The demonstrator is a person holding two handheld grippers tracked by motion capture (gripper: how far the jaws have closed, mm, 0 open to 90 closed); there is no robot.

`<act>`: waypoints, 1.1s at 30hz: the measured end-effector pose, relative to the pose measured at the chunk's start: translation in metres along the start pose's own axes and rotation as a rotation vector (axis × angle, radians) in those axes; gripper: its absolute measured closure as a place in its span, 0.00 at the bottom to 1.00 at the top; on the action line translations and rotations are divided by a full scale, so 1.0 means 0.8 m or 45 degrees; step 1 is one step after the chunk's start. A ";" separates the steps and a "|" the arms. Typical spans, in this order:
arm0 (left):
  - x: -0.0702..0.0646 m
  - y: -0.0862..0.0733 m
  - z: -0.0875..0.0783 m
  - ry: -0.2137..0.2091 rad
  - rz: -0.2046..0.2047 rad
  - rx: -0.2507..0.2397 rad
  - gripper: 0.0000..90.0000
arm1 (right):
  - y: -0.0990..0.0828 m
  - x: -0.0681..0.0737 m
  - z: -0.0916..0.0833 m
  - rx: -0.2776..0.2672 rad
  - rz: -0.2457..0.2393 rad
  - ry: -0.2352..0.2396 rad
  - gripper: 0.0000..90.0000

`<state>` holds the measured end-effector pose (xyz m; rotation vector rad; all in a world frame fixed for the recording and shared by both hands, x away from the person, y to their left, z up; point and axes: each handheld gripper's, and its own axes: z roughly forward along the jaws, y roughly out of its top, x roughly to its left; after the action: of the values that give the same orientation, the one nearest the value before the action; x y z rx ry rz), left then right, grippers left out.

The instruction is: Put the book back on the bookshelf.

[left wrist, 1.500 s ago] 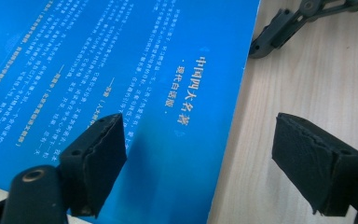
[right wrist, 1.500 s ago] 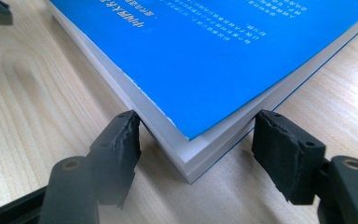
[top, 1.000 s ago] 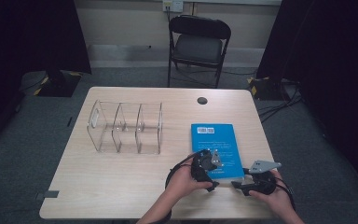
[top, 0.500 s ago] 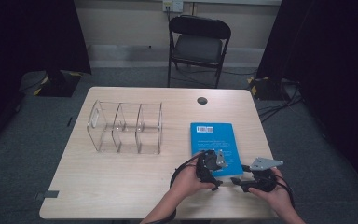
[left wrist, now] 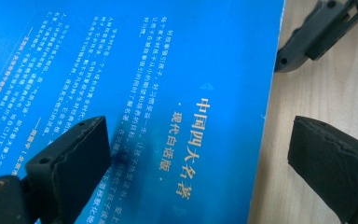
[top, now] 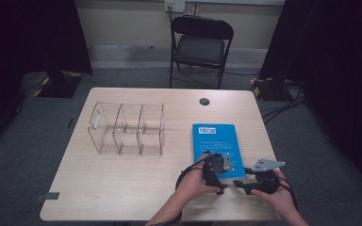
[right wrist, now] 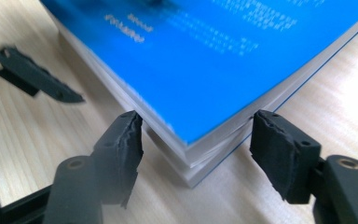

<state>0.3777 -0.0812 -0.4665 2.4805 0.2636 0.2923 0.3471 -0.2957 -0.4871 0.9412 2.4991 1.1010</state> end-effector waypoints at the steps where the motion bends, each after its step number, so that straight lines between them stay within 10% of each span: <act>1: 0.000 -0.001 0.000 -0.004 -0.003 -0.006 0.06 | -0.001 0.000 0.001 0.011 -0.006 -0.006 0.37; 11: 0.005 -0.009 -0.008 -0.033 -0.016 -0.022 0.09 | -0.009 0.006 0.005 0.031 -0.044 -0.010 0.30; 33: 0.002 -0.007 -0.001 -0.016 -0.027 -0.021 0.00 | 0.003 0.006 -0.006 -0.052 -0.005 -0.053 0.51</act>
<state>0.3784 -0.0762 -0.4693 2.4613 0.2807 0.2691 0.3427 -0.2938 -0.4820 0.9378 2.4355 1.1152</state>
